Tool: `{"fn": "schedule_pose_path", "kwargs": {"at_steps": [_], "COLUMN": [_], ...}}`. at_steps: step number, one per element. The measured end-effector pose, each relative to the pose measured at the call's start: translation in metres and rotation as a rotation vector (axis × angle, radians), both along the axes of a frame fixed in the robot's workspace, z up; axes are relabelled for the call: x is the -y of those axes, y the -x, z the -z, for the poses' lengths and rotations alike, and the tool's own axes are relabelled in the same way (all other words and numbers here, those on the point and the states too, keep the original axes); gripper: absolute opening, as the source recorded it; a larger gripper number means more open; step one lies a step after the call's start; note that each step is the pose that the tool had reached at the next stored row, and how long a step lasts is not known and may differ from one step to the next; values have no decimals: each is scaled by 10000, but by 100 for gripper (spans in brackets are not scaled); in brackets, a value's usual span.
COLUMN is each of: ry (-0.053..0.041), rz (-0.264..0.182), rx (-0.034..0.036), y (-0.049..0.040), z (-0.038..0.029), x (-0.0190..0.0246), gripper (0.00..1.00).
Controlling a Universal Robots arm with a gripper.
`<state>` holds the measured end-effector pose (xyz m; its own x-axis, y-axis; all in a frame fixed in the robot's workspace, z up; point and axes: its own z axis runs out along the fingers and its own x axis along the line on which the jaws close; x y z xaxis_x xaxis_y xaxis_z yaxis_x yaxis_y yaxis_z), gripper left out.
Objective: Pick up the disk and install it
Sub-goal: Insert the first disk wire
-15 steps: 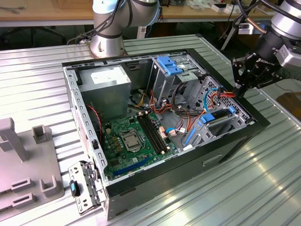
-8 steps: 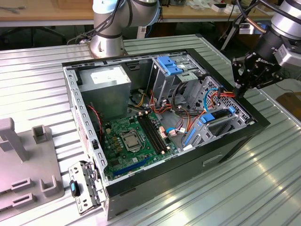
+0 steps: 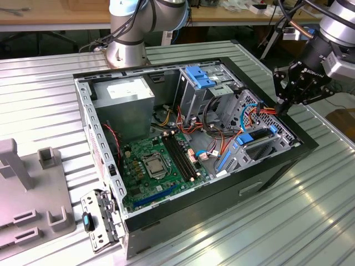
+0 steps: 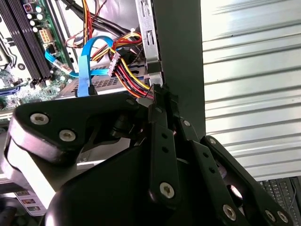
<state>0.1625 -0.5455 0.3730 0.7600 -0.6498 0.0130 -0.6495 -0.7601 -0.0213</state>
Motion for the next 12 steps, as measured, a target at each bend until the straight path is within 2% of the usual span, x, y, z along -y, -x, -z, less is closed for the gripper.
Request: {"fn": "schedule_pose_path", "kwargs": {"at_steps": [12], "ry": [0], "rz": [429], "rx": [0], "y": [2], "z": [0], "x": [0], "gripper": [17]}}
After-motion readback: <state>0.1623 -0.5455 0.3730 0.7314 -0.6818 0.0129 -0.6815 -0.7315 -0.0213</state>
